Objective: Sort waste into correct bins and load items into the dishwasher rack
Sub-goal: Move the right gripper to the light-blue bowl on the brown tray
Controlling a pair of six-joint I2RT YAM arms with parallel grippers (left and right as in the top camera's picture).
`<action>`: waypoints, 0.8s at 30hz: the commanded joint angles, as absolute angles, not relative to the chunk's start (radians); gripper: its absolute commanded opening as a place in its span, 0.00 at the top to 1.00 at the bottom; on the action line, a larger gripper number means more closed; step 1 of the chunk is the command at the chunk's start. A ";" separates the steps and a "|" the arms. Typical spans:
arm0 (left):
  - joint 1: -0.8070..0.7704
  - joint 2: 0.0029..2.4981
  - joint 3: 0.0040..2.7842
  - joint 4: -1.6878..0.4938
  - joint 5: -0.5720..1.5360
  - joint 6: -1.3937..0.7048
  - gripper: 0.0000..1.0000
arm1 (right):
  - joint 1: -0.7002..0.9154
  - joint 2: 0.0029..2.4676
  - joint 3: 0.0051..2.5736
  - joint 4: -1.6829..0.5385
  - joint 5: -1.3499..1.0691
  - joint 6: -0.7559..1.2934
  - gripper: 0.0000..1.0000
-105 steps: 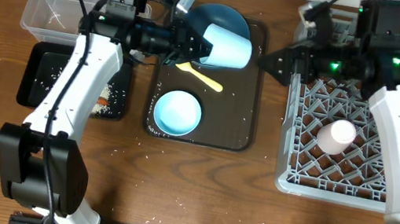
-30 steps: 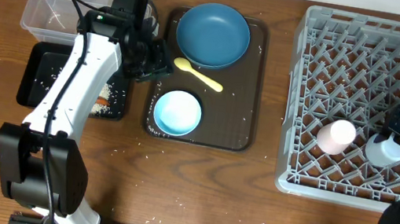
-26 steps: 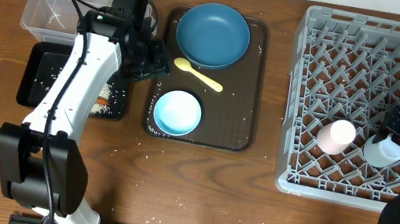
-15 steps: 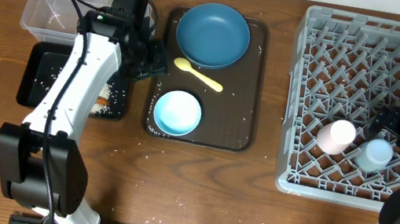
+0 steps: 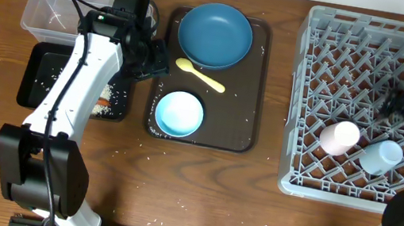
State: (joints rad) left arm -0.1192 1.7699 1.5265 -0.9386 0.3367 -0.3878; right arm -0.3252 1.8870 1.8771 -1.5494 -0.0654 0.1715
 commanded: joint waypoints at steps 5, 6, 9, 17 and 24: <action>-0.117 1.769 1.527 -0.945 0.327 -0.371 0.62 | -0.147 1.771 2.089 -1.465 -0.258 0.137 0.15; -0.117 1.769 1.527 -0.947 0.327 -0.371 0.62 | -0.112 1.763 2.089 -1.442 -0.264 0.137 0.15; -0.117 1.769 1.527 -0.961 0.327 -0.371 0.62 | 0.007 1.758 2.088 -1.391 -0.267 0.139 0.14; -0.117 1.769 1.527 -1.026 0.299 -0.333 0.63 | 0.264 1.810 2.079 -1.298 -0.266 0.193 0.15; -0.109 1.769 1.527 -1.047 0.179 -0.335 0.62 | 0.403 1.932 2.079 -1.251 -0.262 0.267 0.24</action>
